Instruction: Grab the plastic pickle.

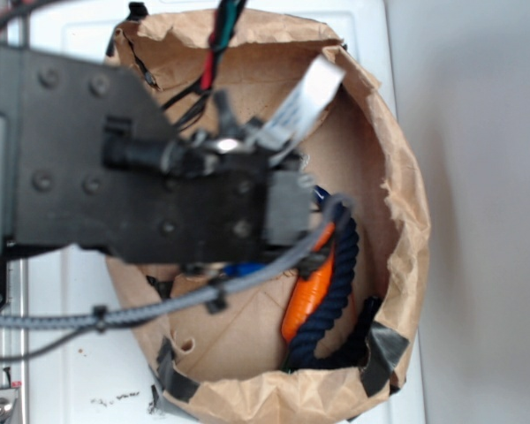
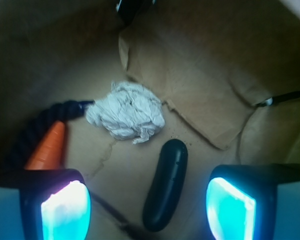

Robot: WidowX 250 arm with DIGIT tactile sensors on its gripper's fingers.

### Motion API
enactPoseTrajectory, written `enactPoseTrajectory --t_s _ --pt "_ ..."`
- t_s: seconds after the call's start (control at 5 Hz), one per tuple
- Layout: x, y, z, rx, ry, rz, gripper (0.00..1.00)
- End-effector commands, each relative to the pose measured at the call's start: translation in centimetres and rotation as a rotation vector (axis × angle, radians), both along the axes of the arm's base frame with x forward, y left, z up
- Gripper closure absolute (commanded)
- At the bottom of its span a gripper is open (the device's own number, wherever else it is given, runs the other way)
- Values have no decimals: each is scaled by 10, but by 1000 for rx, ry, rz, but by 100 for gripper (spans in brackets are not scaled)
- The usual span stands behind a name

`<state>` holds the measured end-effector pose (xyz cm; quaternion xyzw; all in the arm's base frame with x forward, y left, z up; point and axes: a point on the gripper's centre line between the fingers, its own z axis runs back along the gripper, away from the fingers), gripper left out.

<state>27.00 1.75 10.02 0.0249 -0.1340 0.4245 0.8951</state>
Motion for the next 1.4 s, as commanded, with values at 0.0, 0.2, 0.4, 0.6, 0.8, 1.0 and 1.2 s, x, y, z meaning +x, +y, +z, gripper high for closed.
enactPoseTrajectory --t_s 0.0,0.2,0.4,0.6,0.8,1.0,1.2 --pt "1 12 -13 -24 -57 -42 0" --pt "4 14 -20 -43 -46 -47 0" --pt "4 11 -27 -56 -24 -66 0" --pt "2 5 -40 -61 11 -89 0" --pt "0 9 -38 -95 21 -21 0" --pt "-1 20 -30 -182 0 45 0" --pt "-5 26 -16 -229 -83 65 0"
